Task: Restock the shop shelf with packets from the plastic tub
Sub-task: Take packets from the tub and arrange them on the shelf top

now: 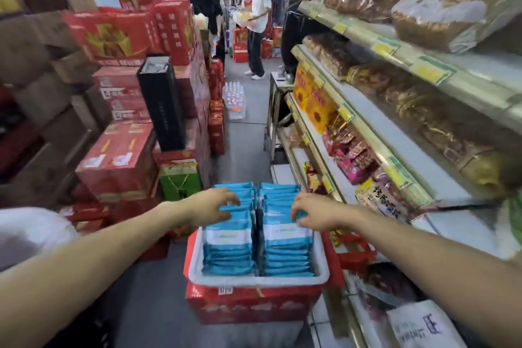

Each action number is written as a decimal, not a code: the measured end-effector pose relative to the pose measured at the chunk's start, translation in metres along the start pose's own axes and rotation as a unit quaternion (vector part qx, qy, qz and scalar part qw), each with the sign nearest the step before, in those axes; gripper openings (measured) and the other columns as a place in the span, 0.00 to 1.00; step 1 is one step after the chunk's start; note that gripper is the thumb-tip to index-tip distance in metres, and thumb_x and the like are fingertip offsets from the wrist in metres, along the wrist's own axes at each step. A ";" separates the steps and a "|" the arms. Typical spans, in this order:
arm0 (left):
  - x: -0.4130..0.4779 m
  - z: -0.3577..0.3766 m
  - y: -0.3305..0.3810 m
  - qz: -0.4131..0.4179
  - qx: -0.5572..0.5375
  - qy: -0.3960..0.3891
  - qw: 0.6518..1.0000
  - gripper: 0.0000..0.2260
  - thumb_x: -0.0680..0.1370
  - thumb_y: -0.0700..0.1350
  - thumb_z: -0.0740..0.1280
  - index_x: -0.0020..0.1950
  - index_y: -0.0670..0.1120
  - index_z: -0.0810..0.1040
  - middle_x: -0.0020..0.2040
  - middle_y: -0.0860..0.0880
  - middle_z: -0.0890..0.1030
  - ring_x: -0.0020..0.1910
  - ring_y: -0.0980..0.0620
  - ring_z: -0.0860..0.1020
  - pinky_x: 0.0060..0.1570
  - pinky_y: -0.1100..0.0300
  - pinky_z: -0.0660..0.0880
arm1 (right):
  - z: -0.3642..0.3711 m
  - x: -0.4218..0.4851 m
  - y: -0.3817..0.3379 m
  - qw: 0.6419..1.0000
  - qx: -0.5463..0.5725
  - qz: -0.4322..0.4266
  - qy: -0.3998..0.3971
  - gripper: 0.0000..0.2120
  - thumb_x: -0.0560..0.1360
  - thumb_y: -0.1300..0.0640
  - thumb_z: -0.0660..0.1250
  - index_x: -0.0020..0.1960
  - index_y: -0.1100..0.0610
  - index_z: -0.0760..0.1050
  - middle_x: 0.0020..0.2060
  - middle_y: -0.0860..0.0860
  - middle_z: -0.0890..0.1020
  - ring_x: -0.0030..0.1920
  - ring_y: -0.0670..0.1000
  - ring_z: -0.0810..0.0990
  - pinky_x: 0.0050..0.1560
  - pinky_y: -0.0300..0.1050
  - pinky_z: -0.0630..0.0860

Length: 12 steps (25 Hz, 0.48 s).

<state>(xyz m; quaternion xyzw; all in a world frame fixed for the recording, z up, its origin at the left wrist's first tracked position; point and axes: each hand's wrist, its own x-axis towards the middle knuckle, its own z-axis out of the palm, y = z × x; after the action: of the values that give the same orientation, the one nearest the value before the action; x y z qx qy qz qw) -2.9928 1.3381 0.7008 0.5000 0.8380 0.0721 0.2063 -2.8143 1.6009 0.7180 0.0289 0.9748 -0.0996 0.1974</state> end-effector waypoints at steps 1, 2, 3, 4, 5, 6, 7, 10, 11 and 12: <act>-0.005 0.020 -0.011 0.002 0.005 -0.017 1.000 0.17 0.79 0.45 0.69 0.69 0.49 0.77 0.66 0.48 0.76 0.65 0.47 0.76 0.66 0.57 0.70 | 0.019 0.005 -0.002 1.000 -0.003 0.000 -0.003 0.12 0.80 0.53 0.66 0.62 0.50 0.80 0.65 0.51 0.73 0.69 0.54 0.72 0.67 0.47 0.66; -0.009 0.034 -0.018 0.010 0.007 -0.023 1.000 0.17 0.78 0.45 0.70 0.68 0.50 0.78 0.66 0.48 0.75 0.67 0.46 0.74 0.68 0.54 0.69 | 0.034 0.008 -0.003 1.000 -0.011 0.004 -0.001 0.13 0.80 0.52 0.65 0.63 0.49 0.79 0.70 0.51 0.70 0.72 0.54 0.69 0.70 0.50 0.65; -0.009 0.042 -0.025 0.017 0.005 -0.018 1.000 0.17 0.78 0.45 0.70 0.67 0.51 0.79 0.67 0.49 0.74 0.67 0.47 0.73 0.69 0.51 0.69 | 0.044 0.011 -0.004 1.000 -0.023 0.009 0.008 0.14 0.80 0.51 0.65 0.65 0.47 0.78 0.73 0.51 0.67 0.73 0.55 0.67 0.72 0.52 0.64; -0.011 0.047 -0.029 0.026 0.002 -0.007 1.000 0.17 0.77 0.45 0.70 0.66 0.52 0.80 0.66 0.49 0.73 0.67 0.47 0.73 0.69 0.50 0.69 | 0.051 0.013 -0.005 0.999 -0.033 0.012 0.019 0.15 0.79 0.50 0.65 0.66 0.46 0.77 0.73 0.51 0.66 0.73 0.55 0.66 0.72 0.53 0.64; -0.011 0.050 -0.031 0.031 0.000 0.001 1.000 0.17 0.77 0.45 0.70 0.65 0.53 0.80 0.65 0.50 0.73 0.66 0.47 0.73 0.69 0.49 0.69 | 0.055 0.014 -0.006 0.999 -0.043 0.015 0.029 0.16 0.79 0.50 0.65 0.66 0.45 0.77 0.71 0.51 0.67 0.71 0.55 0.67 0.71 0.54 0.65; -0.012 0.051 -0.031 0.035 0.006 0.004 0.999 0.16 0.77 0.45 0.70 0.64 0.54 0.81 0.64 0.51 0.72 0.65 0.47 0.73 0.68 0.49 0.70 | 0.057 0.015 -0.007 0.998 -0.050 0.017 0.034 0.15 0.79 0.50 0.65 0.65 0.44 0.77 0.67 0.50 0.68 0.69 0.55 0.67 0.69 0.54 0.66; -0.013 0.051 -0.030 0.042 0.012 0.000 0.999 0.15 0.77 0.44 0.70 0.63 0.55 0.82 0.63 0.51 0.73 0.65 0.48 0.73 0.67 0.49 0.70 | 0.059 0.016 -0.008 0.998 -0.054 0.016 0.035 0.14 0.78 0.50 0.65 0.63 0.43 0.77 0.63 0.50 0.69 0.67 0.54 0.67 0.67 0.54 0.67; -0.017 0.054 -0.026 0.055 0.016 -0.032 0.998 0.14 0.77 0.43 0.69 0.61 0.56 0.83 0.64 0.53 0.75 0.65 0.50 0.74 0.67 0.51 0.70 | 0.066 0.015 -0.011 0.998 -0.043 0.012 0.054 0.10 0.77 0.54 0.67 0.55 0.43 0.78 0.55 0.48 0.68 0.61 0.54 0.69 0.60 0.52 0.69; -0.018 0.057 -0.026 0.056 0.012 -0.042 0.997 0.15 0.78 0.42 0.69 0.61 0.56 0.82 0.65 0.53 0.75 0.65 0.51 0.74 0.68 0.53 0.70 | 0.067 0.014 -0.010 0.998 -0.033 0.008 0.060 0.10 0.77 0.56 0.67 0.55 0.43 0.77 0.54 0.48 0.67 0.59 0.53 0.70 0.57 0.50 0.70; -0.018 0.060 -0.025 0.059 0.012 -0.047 0.997 0.15 0.78 0.41 0.68 0.63 0.56 0.82 0.67 0.54 0.75 0.67 0.52 0.74 0.69 0.55 0.69 | 0.069 0.014 -0.010 0.998 -0.025 0.003 0.063 0.11 0.77 0.57 0.67 0.55 0.44 0.77 0.54 0.48 0.67 0.57 0.52 0.72 0.54 0.49 0.70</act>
<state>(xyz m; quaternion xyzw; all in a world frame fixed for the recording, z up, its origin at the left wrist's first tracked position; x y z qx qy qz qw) -2.9806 1.3048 0.6433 0.5537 0.7973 0.0501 0.2348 -2.8019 1.5773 0.6525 0.0329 0.9874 -0.0725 0.1366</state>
